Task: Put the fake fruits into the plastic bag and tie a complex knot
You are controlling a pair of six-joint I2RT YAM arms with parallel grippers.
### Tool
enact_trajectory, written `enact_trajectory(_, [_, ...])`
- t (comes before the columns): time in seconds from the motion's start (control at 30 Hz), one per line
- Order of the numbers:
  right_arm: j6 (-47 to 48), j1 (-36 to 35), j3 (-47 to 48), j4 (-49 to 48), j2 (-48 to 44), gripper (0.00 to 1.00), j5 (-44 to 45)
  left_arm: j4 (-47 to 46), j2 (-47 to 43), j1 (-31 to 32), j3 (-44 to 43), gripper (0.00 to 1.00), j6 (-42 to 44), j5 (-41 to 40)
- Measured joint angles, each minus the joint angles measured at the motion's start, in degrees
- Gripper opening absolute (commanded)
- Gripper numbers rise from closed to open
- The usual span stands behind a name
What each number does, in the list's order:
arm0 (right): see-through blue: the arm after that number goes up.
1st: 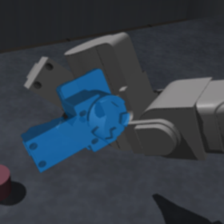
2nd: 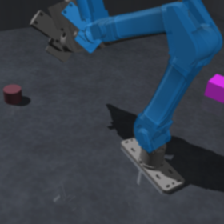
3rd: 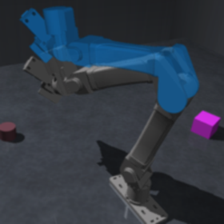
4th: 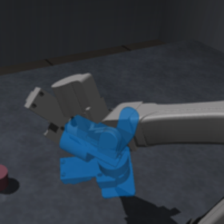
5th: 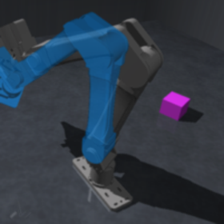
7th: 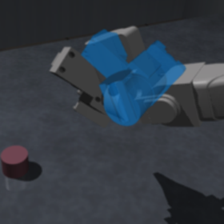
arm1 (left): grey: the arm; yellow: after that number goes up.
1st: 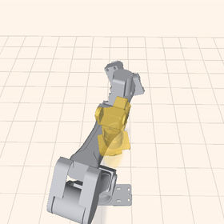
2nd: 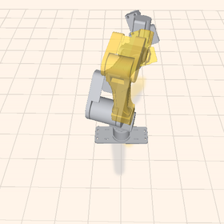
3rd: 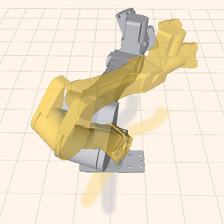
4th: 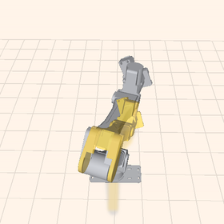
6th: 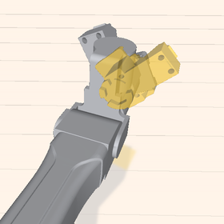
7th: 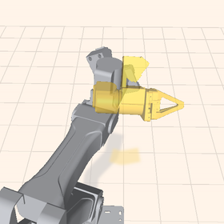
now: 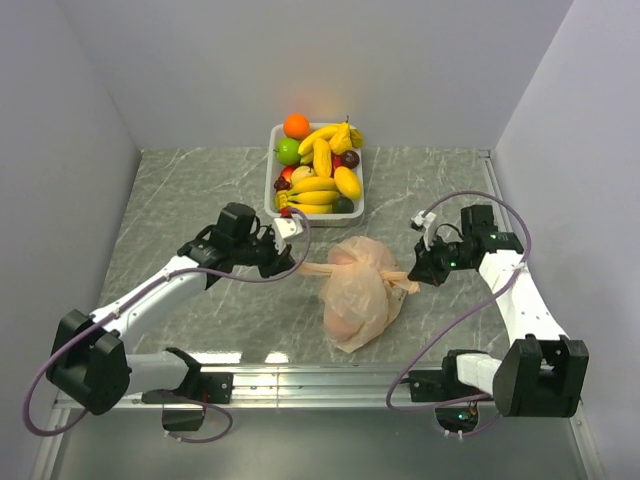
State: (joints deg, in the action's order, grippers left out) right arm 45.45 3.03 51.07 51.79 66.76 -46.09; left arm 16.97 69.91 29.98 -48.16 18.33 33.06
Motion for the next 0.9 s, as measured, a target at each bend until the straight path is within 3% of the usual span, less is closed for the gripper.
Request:
enact_trajectory(0.1, [-1.3, -3.1, 1.2, 0.7, 0.5, 0.62, 2.5, 0.9, 2.0, 1.5, -3.2, 0.52, 0.1, -0.2])
enact_trajectory(0.13, [-1.7, -3.7, 1.8, 0.9, 0.5, 0.69, 2.9, 1.5, 2.4, 1.7, -4.6, 0.8, -0.4, -0.4])
enact_trajectory(0.17, [-2.0, -4.2, 2.7, 1.1, 0.3, 0.73, 3.4, 1.8, 2.7, 2.0, -5.9, 0.99, -0.7, -0.7])
enact_trajectory(0.4, [-2.5, -4.3, 5.4, 1.7, -6.2, 0.76, 9.2, 2.8, -1.9, 0.8, -10.4, 0.99, -7.6, -2.7])
enact_trajectory(0.57, [-2.6, -4.6, 6.8, 5.2, -4.0, 0.73, 11.8, 3.3, -6.9, 0.5, -10.3, 0.99, -9.6, -3.3])
enact_trajectory(0.67, [-3.8, -5.5, 6.2, 5.3, -3.3, 0.74, 13.3, 5.5, -4.5, 0.5, -11.6, 0.98, -9.5, -2.4])
enact_trajectory(0.8, [-7.4, -10.1, 2.4, 2.9, -4.7, 0.72, 16.0, 7.9, 1.6, 0.5, -12.3, 0.87, -11.1, -3.0])
enact_trajectory(0.9, [-10.3, -11.6, 1.6, 1.7, -3.2, 0.71, 16.8, 11.6, 7.8, 0.5, -17.0, 0.88, -13.5, -3.2])
